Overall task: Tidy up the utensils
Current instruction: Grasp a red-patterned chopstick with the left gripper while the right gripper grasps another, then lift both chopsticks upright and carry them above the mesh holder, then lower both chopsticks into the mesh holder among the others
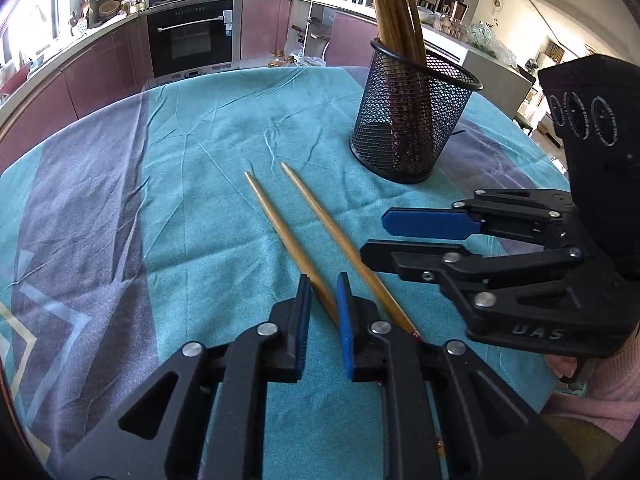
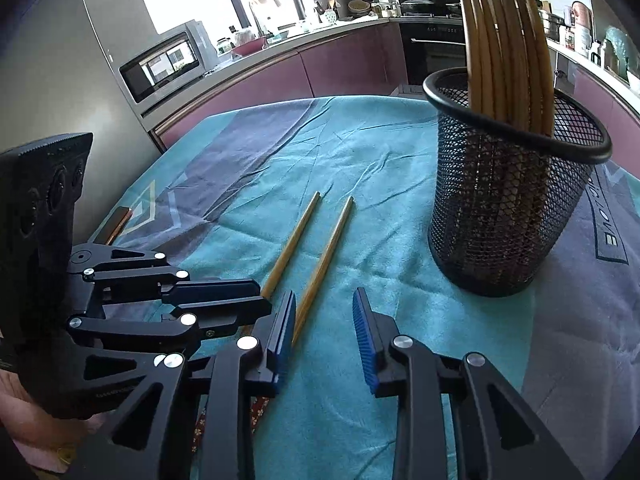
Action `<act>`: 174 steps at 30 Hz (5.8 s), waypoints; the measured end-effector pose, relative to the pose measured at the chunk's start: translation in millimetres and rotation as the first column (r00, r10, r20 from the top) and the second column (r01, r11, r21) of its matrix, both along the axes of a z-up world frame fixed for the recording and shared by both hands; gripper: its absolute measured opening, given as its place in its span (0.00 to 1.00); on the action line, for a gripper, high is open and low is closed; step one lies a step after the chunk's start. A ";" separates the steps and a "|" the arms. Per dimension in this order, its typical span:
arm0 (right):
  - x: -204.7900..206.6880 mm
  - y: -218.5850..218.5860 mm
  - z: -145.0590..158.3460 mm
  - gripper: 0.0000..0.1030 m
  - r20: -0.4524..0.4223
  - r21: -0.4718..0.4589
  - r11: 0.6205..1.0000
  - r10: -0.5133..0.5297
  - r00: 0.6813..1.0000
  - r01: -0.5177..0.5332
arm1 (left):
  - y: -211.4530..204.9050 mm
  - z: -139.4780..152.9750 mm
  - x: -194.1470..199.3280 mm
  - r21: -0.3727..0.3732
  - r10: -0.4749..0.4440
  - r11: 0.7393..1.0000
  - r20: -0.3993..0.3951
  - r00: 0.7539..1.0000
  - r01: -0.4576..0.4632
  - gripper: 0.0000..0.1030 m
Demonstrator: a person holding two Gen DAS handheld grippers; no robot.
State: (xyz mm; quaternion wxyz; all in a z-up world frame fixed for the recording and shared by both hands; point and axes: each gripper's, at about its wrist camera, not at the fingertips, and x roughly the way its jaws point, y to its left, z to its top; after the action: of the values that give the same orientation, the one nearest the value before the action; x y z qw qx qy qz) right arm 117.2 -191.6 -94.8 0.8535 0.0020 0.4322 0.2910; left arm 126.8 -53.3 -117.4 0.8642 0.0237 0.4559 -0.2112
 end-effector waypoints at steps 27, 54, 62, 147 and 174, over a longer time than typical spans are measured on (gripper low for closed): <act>4.9 -2.4 -2.2 0.17 -0.021 -0.066 0.998 -0.022 1.000 0.021 | -7.7 -2.2 14.1 0.032 0.013 0.999 -0.003 1.000 -0.013 0.22; 0.9 -8.4 -3.7 0.08 -0.053 -0.014 1.000 -0.012 0.999 0.011 | -22.8 -1.9 11.1 0.060 -0.018 0.998 0.009 1.000 0.018 0.22; -0.7 -10.1 -4.8 0.06 -0.037 -0.009 1.000 -0.021 0.999 0.021 | -25.3 -2.5 14.0 0.069 0.001 0.998 0.020 1.000 -0.003 0.07; -24.6 -94.4 103.7 0.06 0.297 0.221 0.967 -0.192 0.935 0.128 | -19.3 110.3 3.4 -0.198 -0.001 0.979 0.249 0.969 0.052 0.07; -16.2 -108.1 141.8 0.06 0.380 0.248 0.959 -0.226 0.897 0.136 | -16.4 161.3 15.6 -0.239 0.006 0.968 0.344 0.939 0.082 0.07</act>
State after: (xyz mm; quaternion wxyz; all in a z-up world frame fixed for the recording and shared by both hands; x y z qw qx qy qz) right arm 101.1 -299.7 47.0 0.9424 0.0744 0.2103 0.2491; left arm 142.4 -69.7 44.0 0.9220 -0.0399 0.2684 -0.2763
